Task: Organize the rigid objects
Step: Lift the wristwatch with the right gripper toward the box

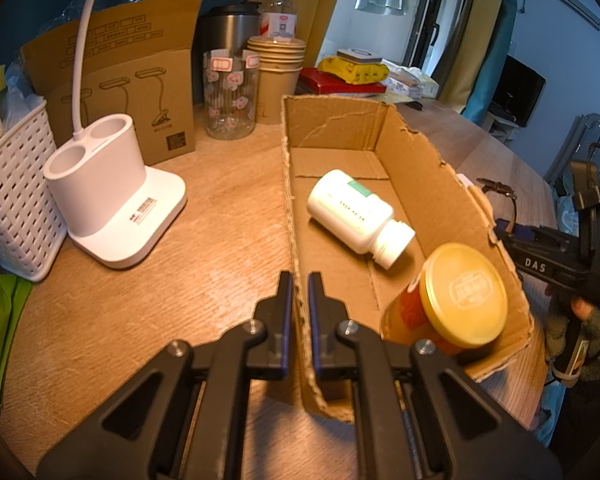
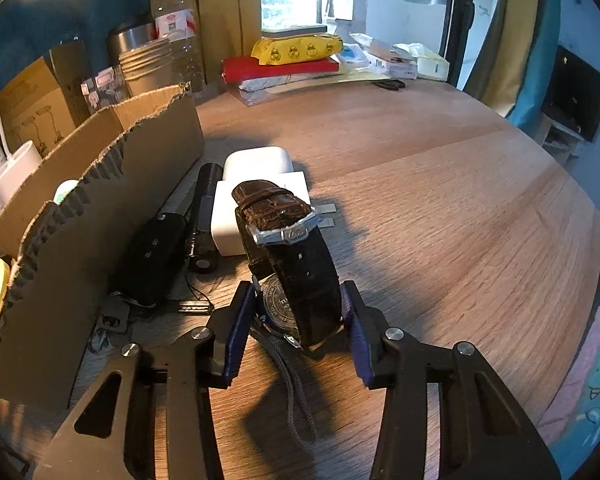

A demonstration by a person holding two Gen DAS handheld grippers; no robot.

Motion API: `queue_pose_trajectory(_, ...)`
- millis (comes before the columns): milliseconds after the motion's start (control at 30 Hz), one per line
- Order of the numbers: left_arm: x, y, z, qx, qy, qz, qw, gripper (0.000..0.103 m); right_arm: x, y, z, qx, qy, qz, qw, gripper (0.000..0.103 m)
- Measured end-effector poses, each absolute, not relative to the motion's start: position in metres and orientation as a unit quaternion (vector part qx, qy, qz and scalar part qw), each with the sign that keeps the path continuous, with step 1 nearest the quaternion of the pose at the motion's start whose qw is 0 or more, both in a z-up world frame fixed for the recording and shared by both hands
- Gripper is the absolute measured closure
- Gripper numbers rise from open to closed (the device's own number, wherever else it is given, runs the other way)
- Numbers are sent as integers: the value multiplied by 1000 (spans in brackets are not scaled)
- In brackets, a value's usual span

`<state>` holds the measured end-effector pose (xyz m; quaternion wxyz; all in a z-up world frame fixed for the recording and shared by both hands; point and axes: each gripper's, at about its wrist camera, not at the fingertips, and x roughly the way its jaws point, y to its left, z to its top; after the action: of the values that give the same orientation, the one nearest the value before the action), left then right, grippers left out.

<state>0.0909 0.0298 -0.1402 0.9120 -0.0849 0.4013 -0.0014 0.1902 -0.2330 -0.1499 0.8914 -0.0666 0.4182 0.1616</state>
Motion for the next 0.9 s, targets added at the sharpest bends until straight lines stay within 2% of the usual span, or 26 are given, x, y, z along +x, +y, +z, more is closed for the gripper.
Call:
queue_pose_trajectory(333, 90, 30, -140, -85, 401, -1, 912, 96, 182, -230, -137, -63, 403, 165, 898, 57)
queue_pose_trajectory(900, 90, 30, -140, -85, 401, -1, 912, 96, 151, -196, -77, -86, 339, 204, 914, 57)
